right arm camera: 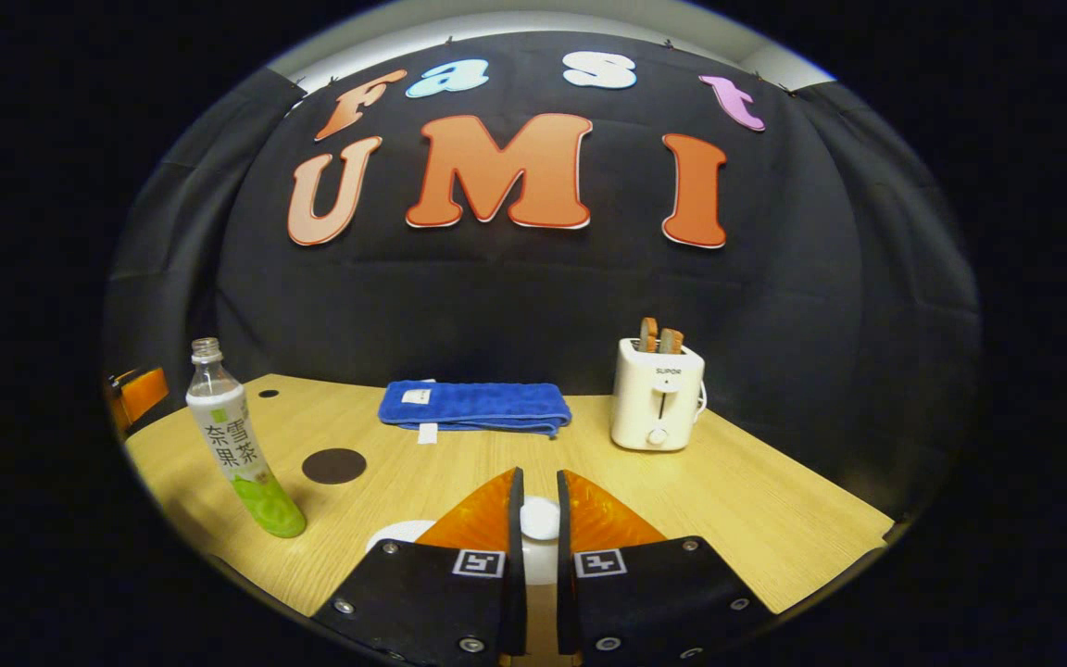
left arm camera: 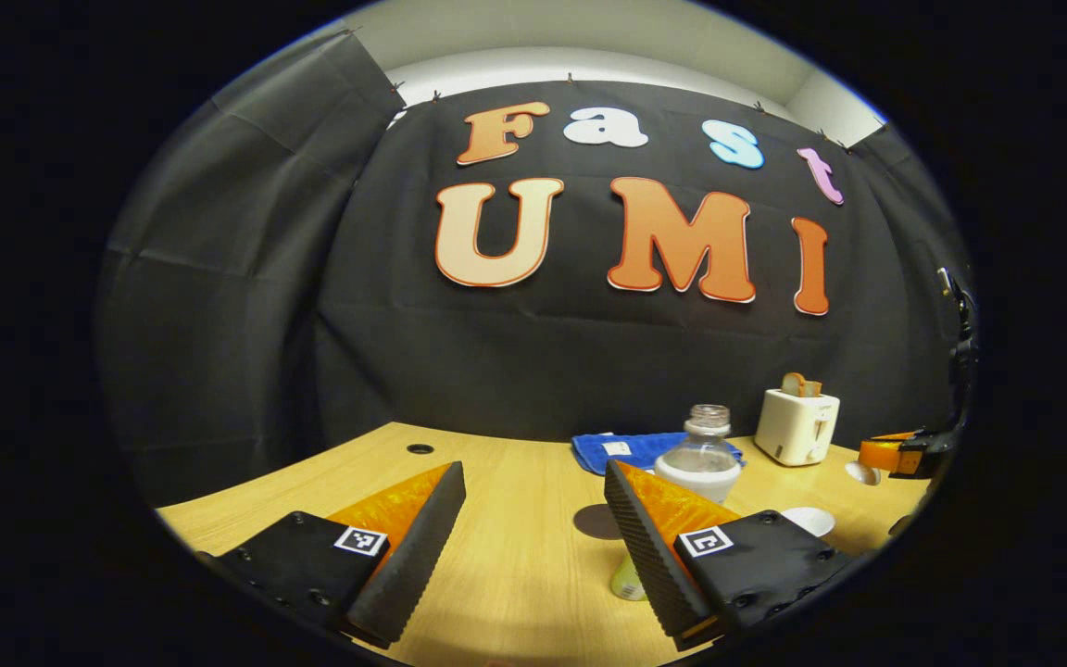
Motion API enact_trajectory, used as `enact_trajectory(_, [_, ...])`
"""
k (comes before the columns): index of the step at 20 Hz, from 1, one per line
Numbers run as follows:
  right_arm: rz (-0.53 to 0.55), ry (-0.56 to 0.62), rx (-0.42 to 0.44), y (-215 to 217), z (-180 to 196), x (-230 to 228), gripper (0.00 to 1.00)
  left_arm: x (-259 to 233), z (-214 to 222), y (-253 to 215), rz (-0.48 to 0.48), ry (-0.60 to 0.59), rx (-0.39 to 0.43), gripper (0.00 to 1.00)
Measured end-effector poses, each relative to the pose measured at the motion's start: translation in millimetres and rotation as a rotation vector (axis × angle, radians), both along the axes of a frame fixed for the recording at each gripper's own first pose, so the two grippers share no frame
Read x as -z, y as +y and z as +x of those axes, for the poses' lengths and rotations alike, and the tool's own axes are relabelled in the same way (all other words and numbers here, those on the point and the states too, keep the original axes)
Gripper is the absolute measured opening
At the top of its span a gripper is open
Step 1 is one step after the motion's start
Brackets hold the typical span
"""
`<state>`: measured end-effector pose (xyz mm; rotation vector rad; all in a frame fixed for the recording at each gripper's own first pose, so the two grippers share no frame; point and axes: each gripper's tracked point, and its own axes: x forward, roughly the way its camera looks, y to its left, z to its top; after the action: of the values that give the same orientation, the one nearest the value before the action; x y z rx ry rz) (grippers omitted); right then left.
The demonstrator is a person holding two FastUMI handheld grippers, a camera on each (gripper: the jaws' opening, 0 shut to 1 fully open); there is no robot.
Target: Open the teacup lid with one hand, grasp the water bottle and pour water into the teacup with the other hand; after pouring, place the water bottle on the coaster and then close the teacup lid.
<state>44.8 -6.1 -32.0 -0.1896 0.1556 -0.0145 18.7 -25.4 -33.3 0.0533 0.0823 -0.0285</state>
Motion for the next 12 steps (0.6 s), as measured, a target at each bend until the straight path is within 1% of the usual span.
enact_trajectory(3, [0.022,0.017,0.036,-18,-7,7,0.13,-1,-5,-23,-0.003,0.006,0.04,0.99])
enact_trajectory(8, [0.019,0.02,0.045,-32,-19,9,0.13,7,-19,-61,0.012,0.014,0.102,0.99])
enact_trajectory(10, [0.028,0.017,0.052,-38,-22,7,0.13,17,-21,-76,0.03,0.022,0.128,0.99])
enact_trajectory(12, [0.045,0.018,0.063,-44,-25,8,0.13,27,-22,-82,0.053,0.035,0.136,0.99])
